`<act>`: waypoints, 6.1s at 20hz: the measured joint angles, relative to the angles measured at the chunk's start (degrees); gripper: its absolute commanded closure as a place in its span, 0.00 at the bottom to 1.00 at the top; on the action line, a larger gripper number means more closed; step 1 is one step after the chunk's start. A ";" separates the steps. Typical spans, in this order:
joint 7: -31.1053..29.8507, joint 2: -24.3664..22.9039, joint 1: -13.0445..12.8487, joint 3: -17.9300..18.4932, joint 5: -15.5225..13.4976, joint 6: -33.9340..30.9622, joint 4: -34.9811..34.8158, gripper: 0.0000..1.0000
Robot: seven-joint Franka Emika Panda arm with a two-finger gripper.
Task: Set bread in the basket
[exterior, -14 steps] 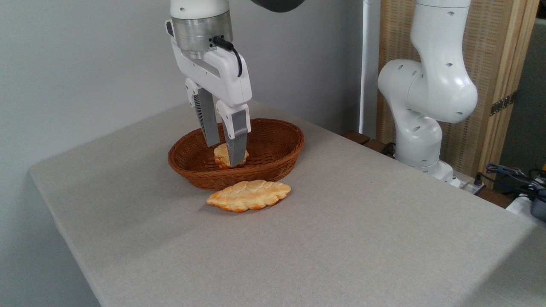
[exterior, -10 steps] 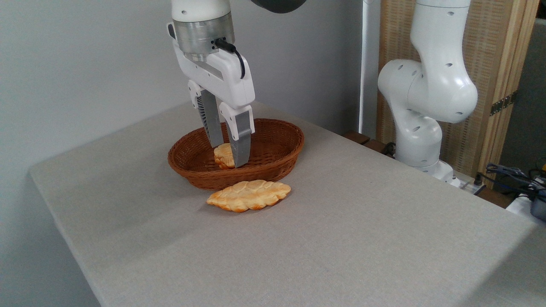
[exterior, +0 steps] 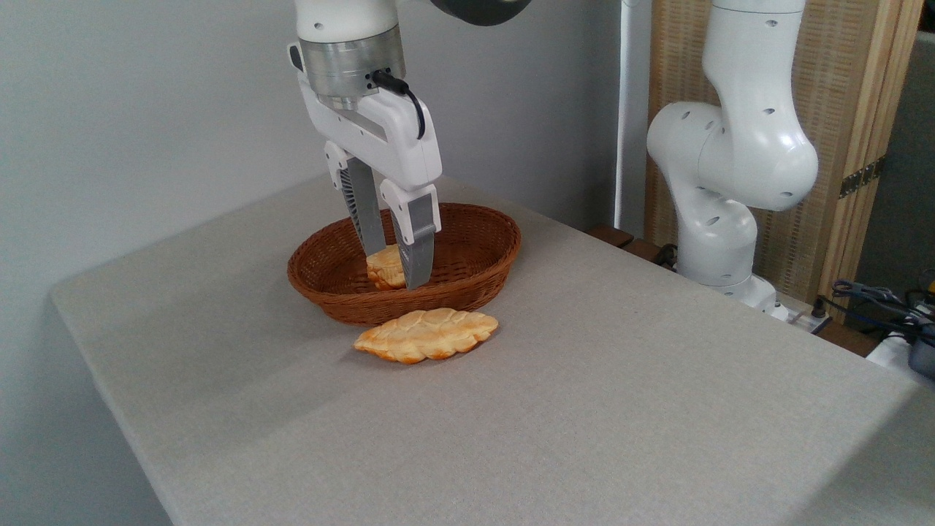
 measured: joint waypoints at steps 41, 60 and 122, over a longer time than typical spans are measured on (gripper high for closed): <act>-0.02 12.61 -2.69 -1.50 -7.80 16.45 -7.21 0.00; 3.51 13.37 -2.22 -1.19 -8.49 14.57 -7.22 0.69; -9.23 1.65 -6.46 -5.32 -15.87 -1.75 -7.13 0.00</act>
